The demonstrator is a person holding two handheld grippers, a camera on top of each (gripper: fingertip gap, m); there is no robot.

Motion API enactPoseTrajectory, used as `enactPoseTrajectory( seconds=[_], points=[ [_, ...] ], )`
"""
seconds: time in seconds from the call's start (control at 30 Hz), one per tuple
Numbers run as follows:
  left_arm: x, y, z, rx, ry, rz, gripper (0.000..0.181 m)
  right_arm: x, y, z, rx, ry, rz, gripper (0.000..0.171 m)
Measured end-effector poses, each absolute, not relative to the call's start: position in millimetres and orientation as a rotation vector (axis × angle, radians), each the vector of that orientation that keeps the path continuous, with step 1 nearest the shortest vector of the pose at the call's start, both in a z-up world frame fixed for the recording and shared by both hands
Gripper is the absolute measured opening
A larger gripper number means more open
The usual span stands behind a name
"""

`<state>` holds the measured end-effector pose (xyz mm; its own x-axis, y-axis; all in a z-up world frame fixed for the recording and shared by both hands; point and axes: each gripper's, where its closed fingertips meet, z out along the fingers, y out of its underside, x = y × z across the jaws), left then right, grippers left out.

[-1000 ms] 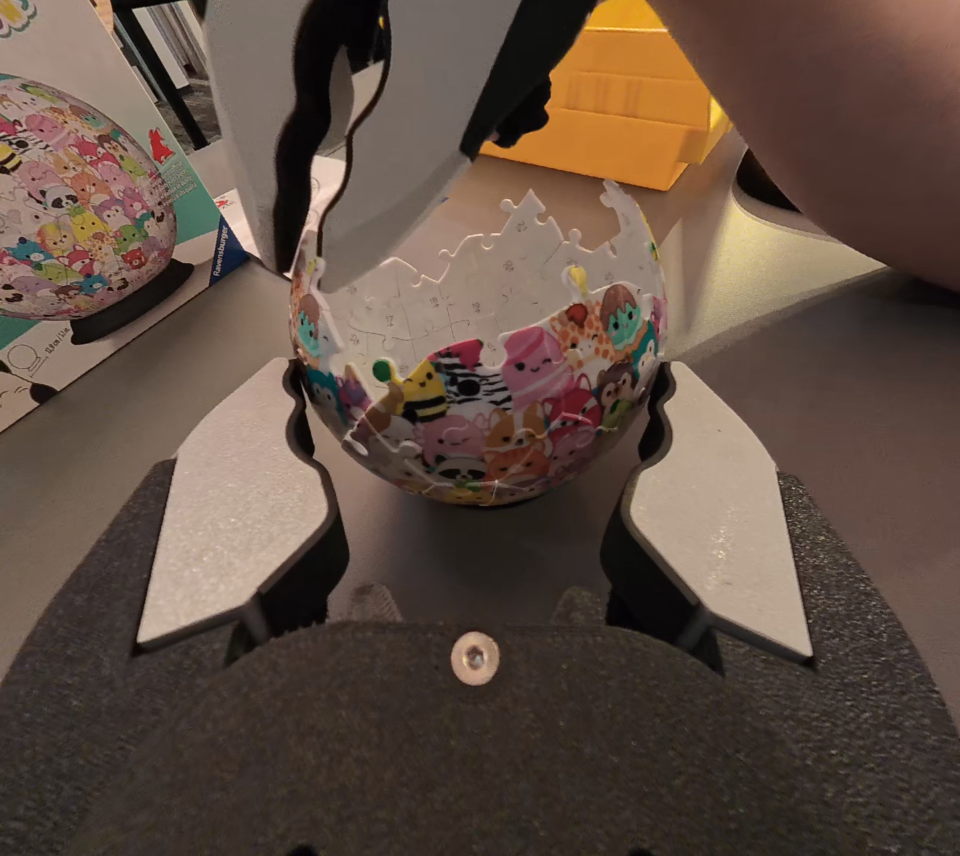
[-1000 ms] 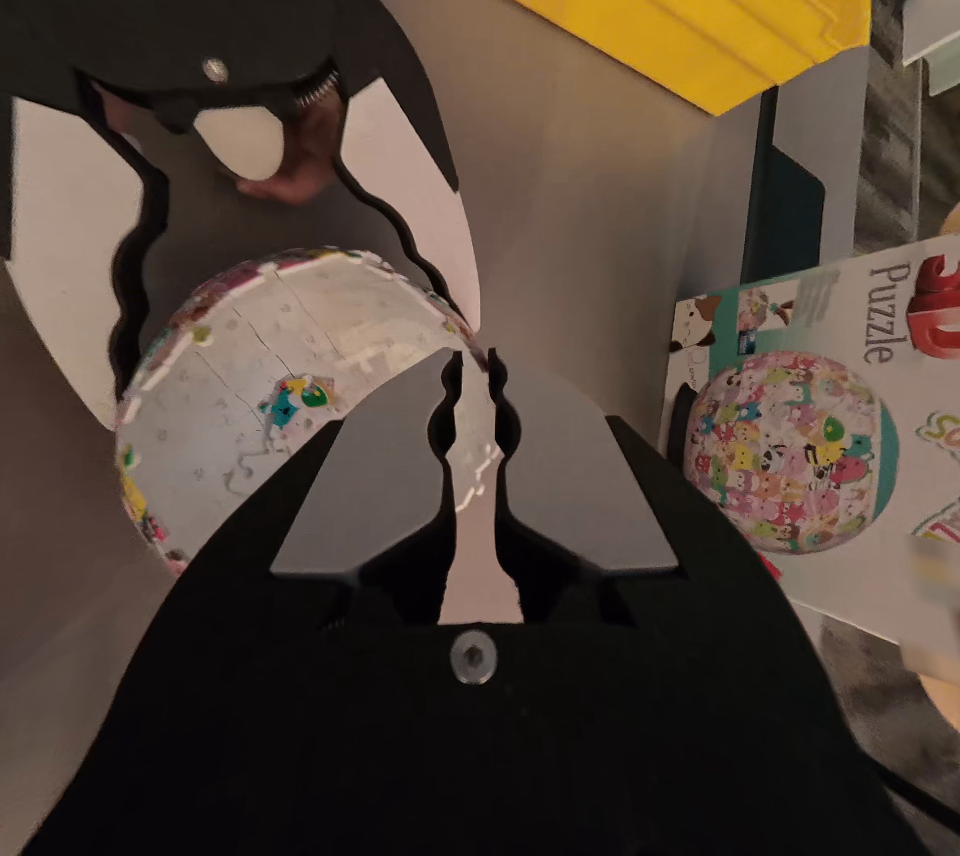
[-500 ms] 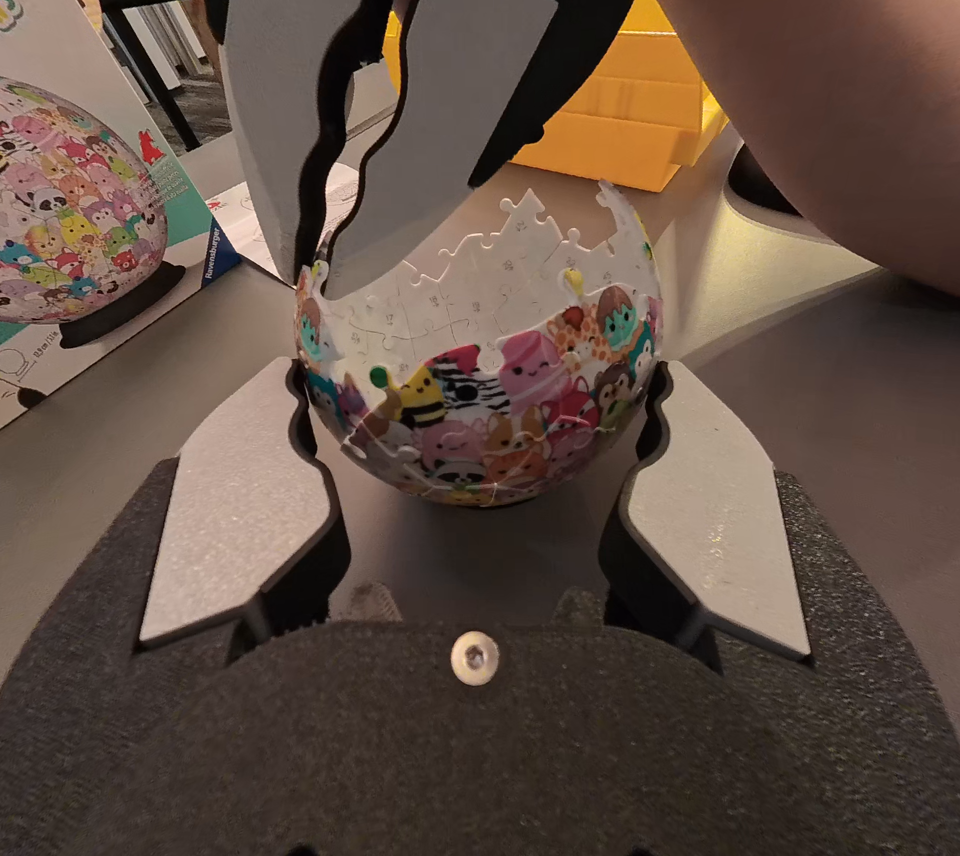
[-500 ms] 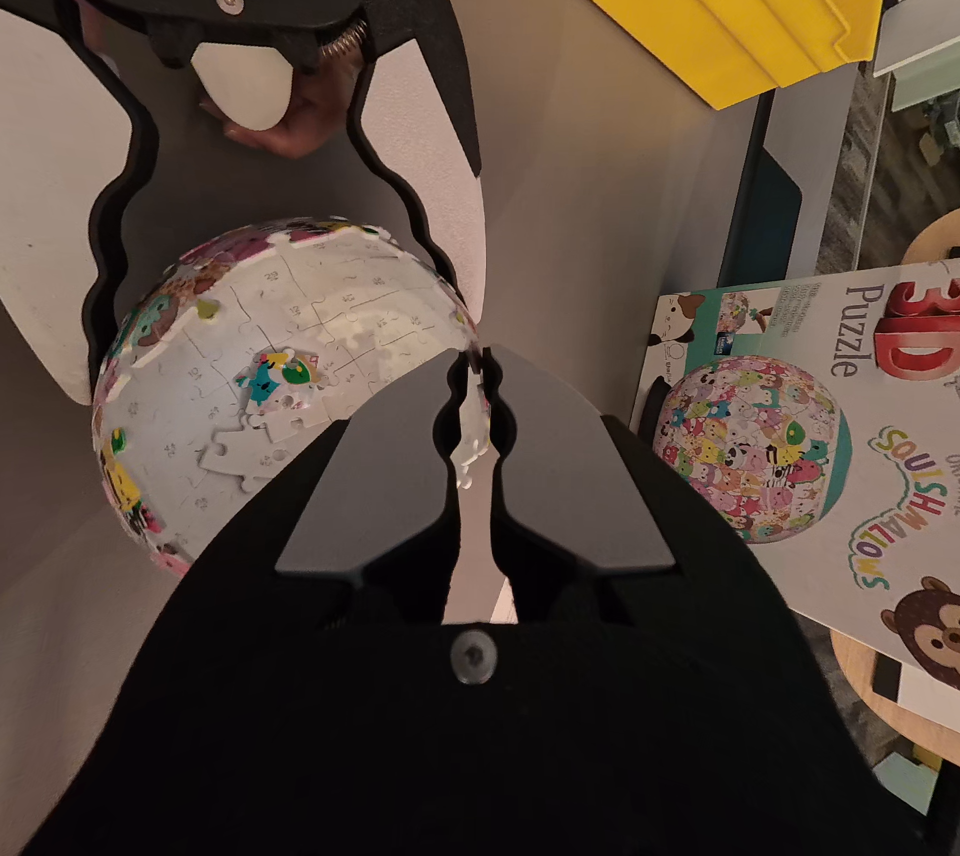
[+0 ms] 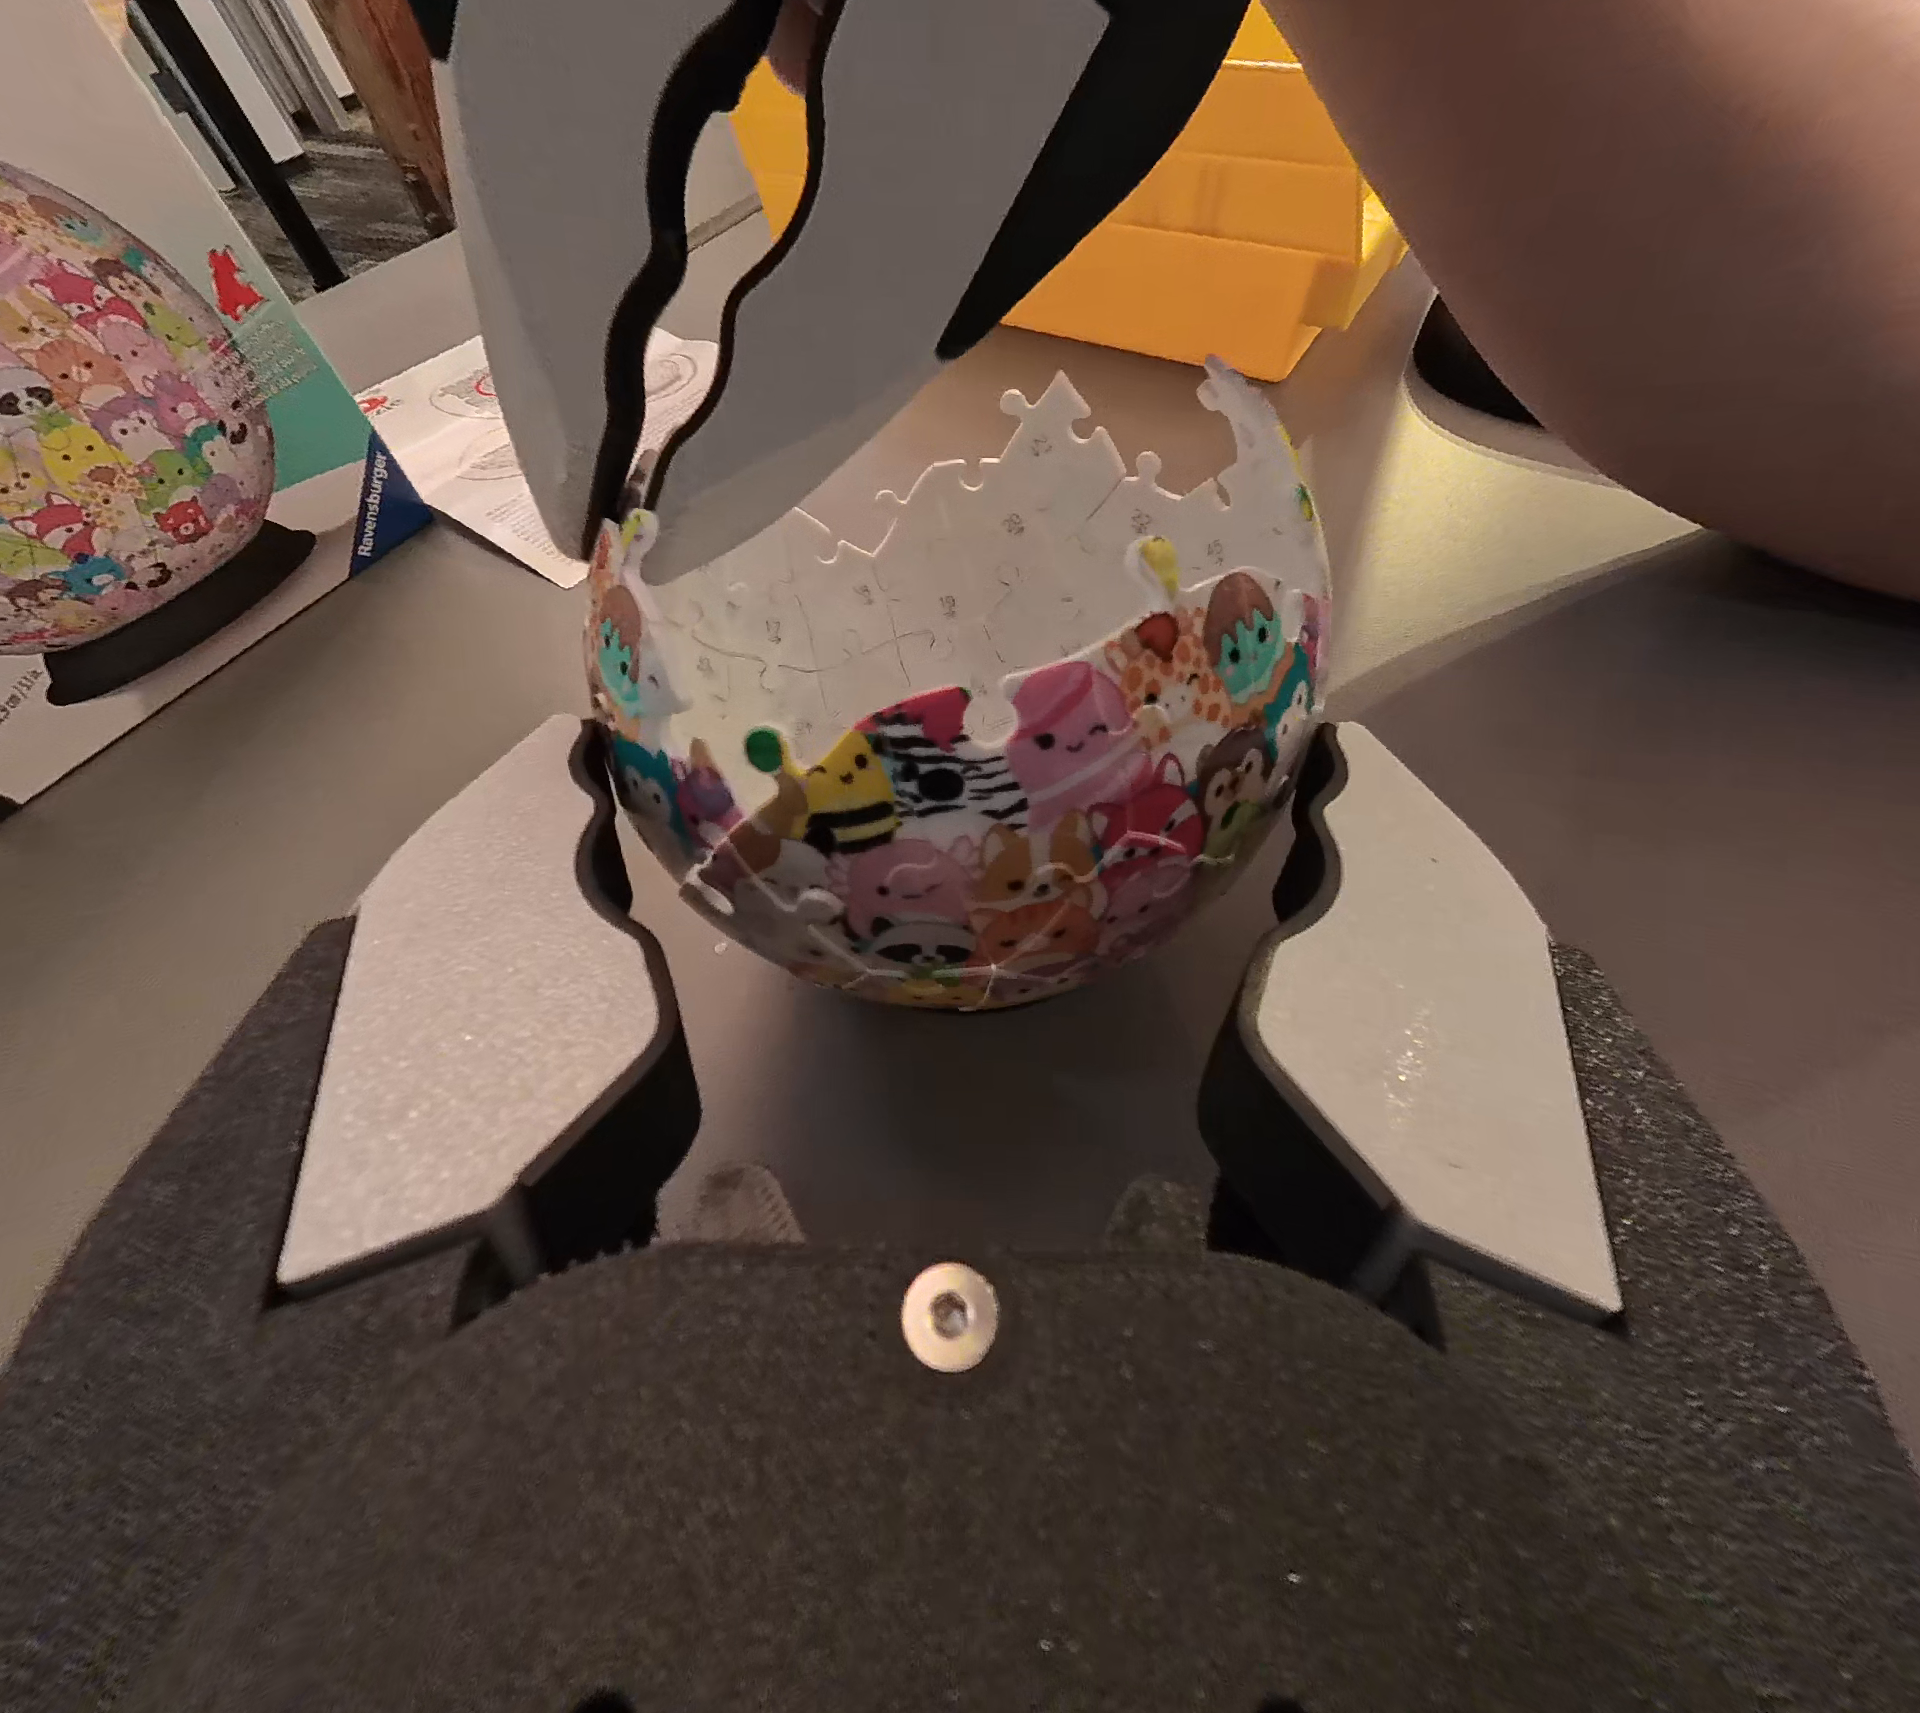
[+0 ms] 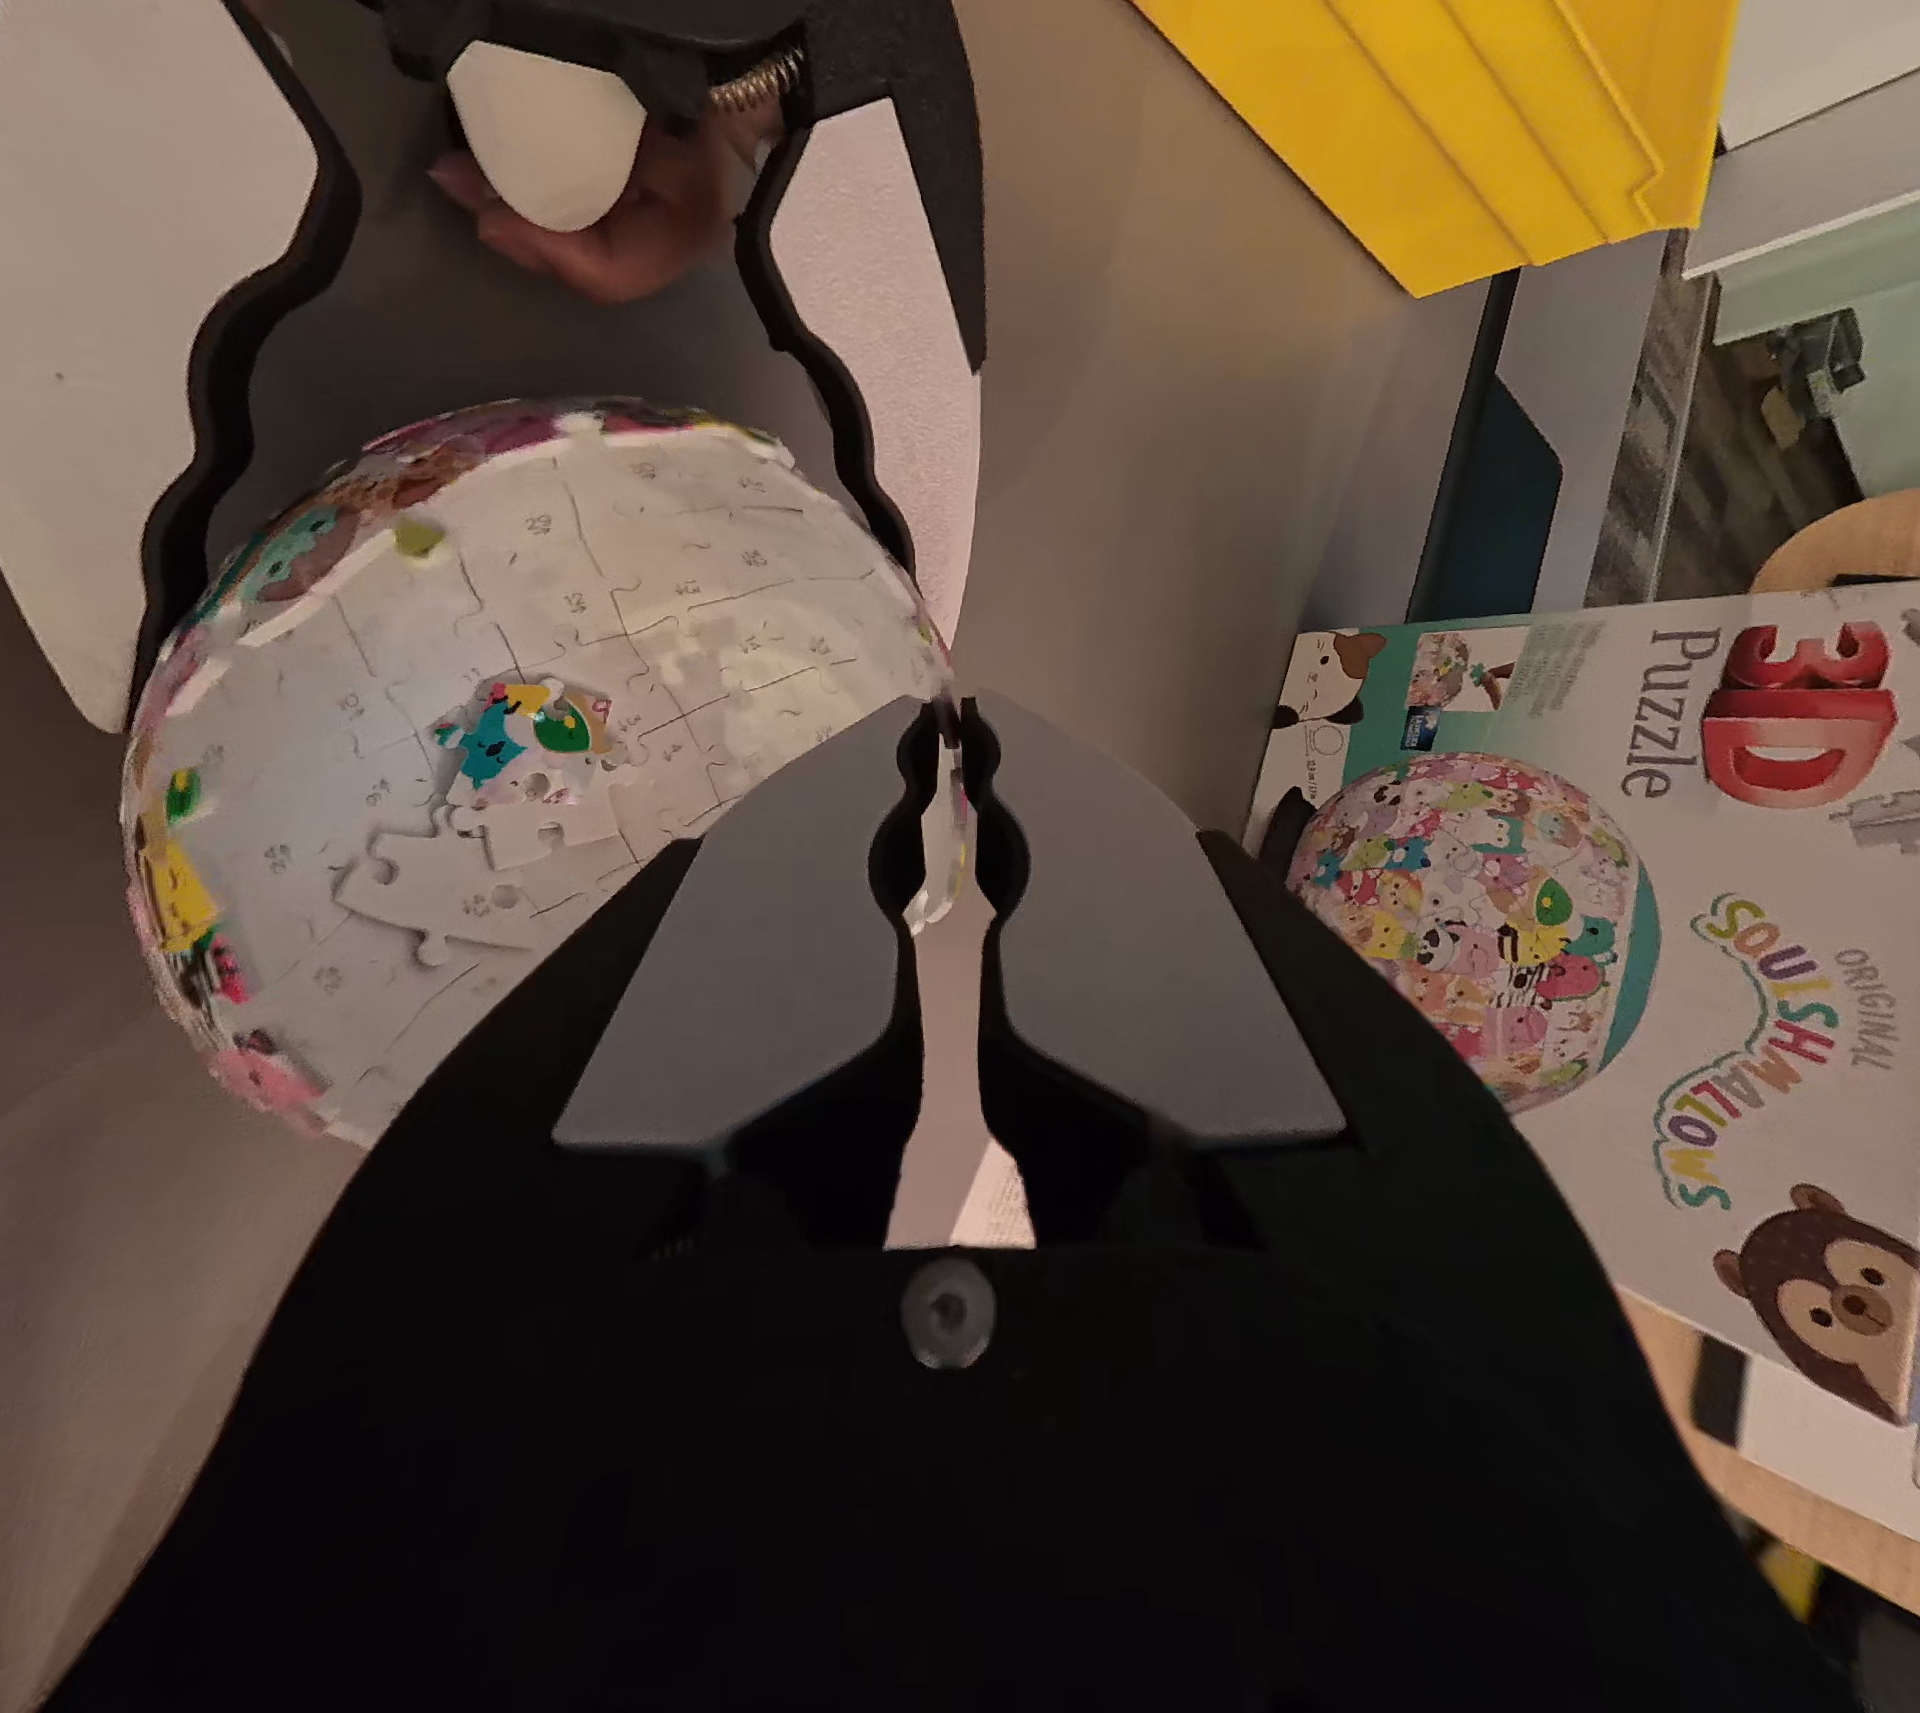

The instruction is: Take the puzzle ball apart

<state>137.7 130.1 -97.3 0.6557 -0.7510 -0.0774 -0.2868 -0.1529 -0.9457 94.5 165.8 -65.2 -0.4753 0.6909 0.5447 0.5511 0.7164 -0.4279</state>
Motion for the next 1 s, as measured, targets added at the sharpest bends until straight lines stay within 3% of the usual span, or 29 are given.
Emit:
enactPoseTrajectory(
  seconds=[0.2,0.47,0.57,0.7,0.87,1.0],
  points=[
    [134,128,-97,-1.72,0.887,-0.538,0.123,93,167,-66,-1.02,-2.17,0.366,0.006],
    [116,128,-91,-1.708,0.884,-0.562,0.11,97,192,-67,-1.29,-2.083,0.325,0.006],
    [121,129,-91,-1.711,0.851,-0.579,0.124,95,199,-65,-1.367,-2.03,0.329,0.015],
    [133,127,-92,-1.71,0.828,-0.514,0.145,98,193,-66,-1.291,-2.072,0.341,0.014],
    [130,143,-94,-1.705,0.753,-0.254,0.145,98,201,-76,-1.314,-2.089,0.247,0.007],
    [131,148,-95,-1.736,0.715,-0.294,0.13,101,202,-78,-1.425,-2.069,0.289,0.007]
  ],
)
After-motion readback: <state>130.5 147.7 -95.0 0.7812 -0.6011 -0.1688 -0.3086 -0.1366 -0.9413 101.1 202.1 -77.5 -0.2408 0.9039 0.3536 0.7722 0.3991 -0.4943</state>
